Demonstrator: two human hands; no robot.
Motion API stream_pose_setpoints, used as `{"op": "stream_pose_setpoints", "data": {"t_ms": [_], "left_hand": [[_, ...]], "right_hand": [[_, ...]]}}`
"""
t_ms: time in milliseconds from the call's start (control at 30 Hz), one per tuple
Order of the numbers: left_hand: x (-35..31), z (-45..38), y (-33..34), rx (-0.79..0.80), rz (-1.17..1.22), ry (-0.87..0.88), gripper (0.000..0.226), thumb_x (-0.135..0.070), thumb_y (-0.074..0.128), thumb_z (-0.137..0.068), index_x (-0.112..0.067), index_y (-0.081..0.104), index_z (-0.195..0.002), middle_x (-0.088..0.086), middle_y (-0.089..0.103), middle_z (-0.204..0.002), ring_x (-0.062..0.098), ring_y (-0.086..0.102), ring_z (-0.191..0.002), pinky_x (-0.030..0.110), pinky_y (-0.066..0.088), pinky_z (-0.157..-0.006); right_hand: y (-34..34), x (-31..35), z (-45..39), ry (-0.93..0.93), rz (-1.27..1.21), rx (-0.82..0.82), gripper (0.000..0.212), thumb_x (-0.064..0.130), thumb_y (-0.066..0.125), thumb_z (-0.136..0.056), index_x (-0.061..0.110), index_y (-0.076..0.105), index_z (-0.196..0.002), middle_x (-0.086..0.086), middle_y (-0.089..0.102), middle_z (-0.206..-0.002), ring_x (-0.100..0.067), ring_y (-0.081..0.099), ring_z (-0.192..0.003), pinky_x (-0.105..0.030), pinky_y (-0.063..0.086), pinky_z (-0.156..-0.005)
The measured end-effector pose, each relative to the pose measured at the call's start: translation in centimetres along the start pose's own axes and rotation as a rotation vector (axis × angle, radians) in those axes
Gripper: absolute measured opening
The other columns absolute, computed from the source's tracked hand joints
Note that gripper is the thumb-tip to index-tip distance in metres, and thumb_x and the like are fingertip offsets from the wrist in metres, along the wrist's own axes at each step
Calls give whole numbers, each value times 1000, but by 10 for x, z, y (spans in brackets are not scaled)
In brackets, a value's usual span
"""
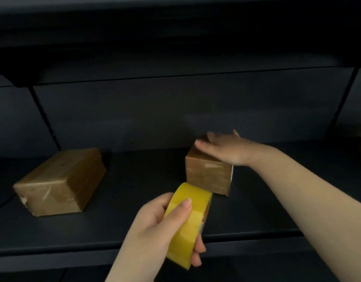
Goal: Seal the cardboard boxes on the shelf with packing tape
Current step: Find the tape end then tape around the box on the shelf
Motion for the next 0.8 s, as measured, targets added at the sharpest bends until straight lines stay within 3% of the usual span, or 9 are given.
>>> {"op": "stream_pose_setpoints", "data": {"t_ms": [167, 267, 367, 400, 467, 500, 567, 667, 800], "left_hand": [[9, -16, 6, -2, 7, 2, 37, -49, 63, -54, -20, 70, -77, 11, 67, -52, 19, 63, -43, 25, 53, -46], [14, -24, 10, 35, -6, -52, 49, -50, 65, -53, -17, 64, -90, 11, 70, -58, 20, 67, -51, 24, 53, -50], [11, -33, -1, 12, -224, -11, 56, -63, 67, -45, -32, 62, -91, -12, 73, -78, 3, 69, -69, 13, 51, -57], [10, -38, -8, -13, -329, 22, 62, -72, 68, -42, -40, 57, -94, -20, 69, -88, -3, 66, -79, 12, 51, -63], [4, -52, -17, 27, -467, -7, 87, -75, 70, -34, -50, 39, -112, -29, 51, -114, -5, 52, -107, 23, 47, -90], [3, -60, -19, 104, -479, -43, 102, -70, 72, -34, -49, 28, -124, -26, 40, -128, -2, 41, -119, 29, 40, -101], [0, -75, -18, 303, -411, -99, 119, -56, 77, -38, -45, 10, -136, -18, 32, -139, 6, 33, -129, 34, 32, -108], [1, -86, -16, 498, -187, -184, 123, -51, 87, -30, -52, 17, -131, -1, 43, -135, 21, 49, -120, 38, 41, -100], [10, -91, -17, 519, -174, -164, 115, -58, 84, -32, -56, 21, -127, 6, 43, -130, 28, 51, -117, 42, 41, -101]], "right_hand": [[4, -3, -26, 152, 97, 88, 105, 85, 20, -72, 16, 1, -149, -5, -5, -158, -24, -4, -144, -47, 6, -114], [1, -9, -41, 184, 75, 75, 97, 81, 18, -78, 18, 0, -149, -4, -5, -158, -24, -4, -144, -46, 6, -113], [4, -16, -50, 172, 78, 84, 88, 75, 16, -83, 20, -1, -149, -2, -6, -158, -22, -5, -144, -47, 4, -113], [4, -18, -52, 166, 80, 93, 86, 75, 15, -84, 20, -1, -149, -2, -6, -158, -22, -6, -144, -48, 3, -113], [4, -20, -54, 160, 91, 104, 85, 74, 14, -84, 21, -2, -149, -3, -7, -158, -22, -6, -144, -48, 1, -113], [5, -20, -55, 160, 96, 105, 84, 73, 14, -85, 21, -2, -149, -3, -7, -158, -22, -6, -144, -48, 1, -113], [6, -21, -57, 160, 103, 100, 81, 71, 14, -87, 20, -2, -149, -4, -7, -158, -22, -6, -144, -48, 0, -113], [6, -22, -60, 158, 96, 106, 76, 66, 14, -90, 19, -3, -149, -4, -7, -158, -23, -6, -144, -47, 1, -113], [0, -28, -66, 176, 9, 89, 69, 59, 17, -94, 20, 3, -149, -7, 3, -157, -28, 4, -143, -42, 11, -113]]}}
Point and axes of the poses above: each hand's wrist, its own z-axis away from the middle knuckle, its own y-axis out of the palm, x = y × z, the point moved 1 cm from there along -z, towards the middle knuckle
